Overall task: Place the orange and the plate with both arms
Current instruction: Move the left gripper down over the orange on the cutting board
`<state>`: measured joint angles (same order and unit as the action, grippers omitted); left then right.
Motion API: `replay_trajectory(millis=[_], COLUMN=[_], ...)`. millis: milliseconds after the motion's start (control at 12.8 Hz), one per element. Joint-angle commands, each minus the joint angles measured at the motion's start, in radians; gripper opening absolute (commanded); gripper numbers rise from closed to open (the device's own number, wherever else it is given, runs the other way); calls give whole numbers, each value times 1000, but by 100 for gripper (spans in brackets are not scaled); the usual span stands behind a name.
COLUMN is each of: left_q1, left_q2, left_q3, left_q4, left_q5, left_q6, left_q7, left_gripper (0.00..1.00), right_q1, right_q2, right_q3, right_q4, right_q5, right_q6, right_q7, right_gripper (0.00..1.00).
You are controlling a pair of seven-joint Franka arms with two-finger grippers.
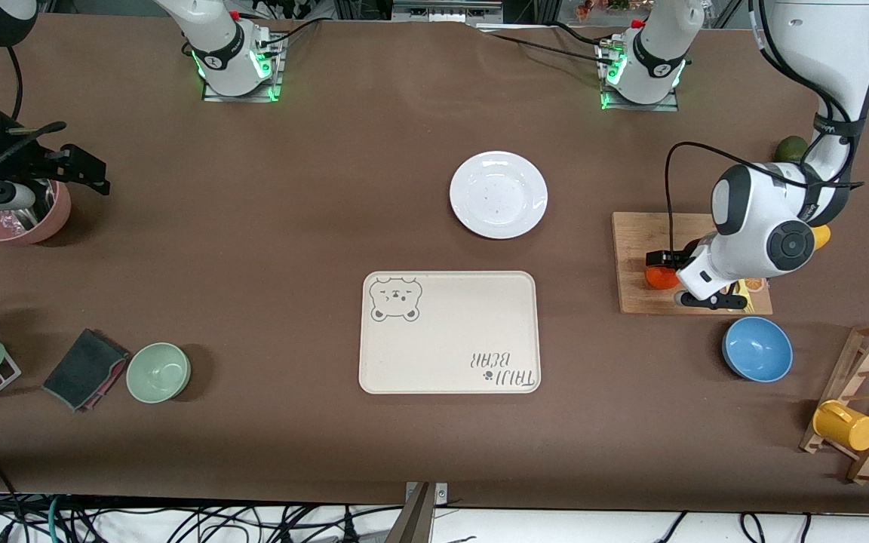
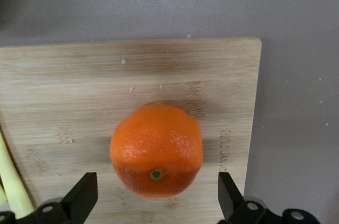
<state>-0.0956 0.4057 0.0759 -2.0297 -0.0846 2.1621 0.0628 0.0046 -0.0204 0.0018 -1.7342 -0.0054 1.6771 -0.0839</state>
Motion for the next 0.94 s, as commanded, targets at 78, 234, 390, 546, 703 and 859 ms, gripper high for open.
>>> replay_trajectory(millis=[78,234,390,546,703,859], left_q1=[5,5,4,5,4,4], left_q2=[24,36,44,61,62,64], left_q3=[-2,-2,-2,-2,-2,-2], left_q4=[11,12,13,26,28,28], left_q5=[-52,-54,-54,-54,-54,-54], left_q6=[27,31,45,50,51,51], left_q7=[34,32,32,34,34,34], left_gripper=[100,100,100,100,100,100], right_q1=[2,2,2,2,2,2], right_q2=[-1,-1,-1,-1,-1,-1], right_q3=[0,0,0,0,1,0], right_q4=[5,5,5,5,5,5], right_q5=[2,2,2,2,2,2], right_q6=[-4,-4,-3,-3,-3,-3], right_q7=[-11,-11,-11,-11,-11,-11], right_gripper=[100,100,100,100,100,100])
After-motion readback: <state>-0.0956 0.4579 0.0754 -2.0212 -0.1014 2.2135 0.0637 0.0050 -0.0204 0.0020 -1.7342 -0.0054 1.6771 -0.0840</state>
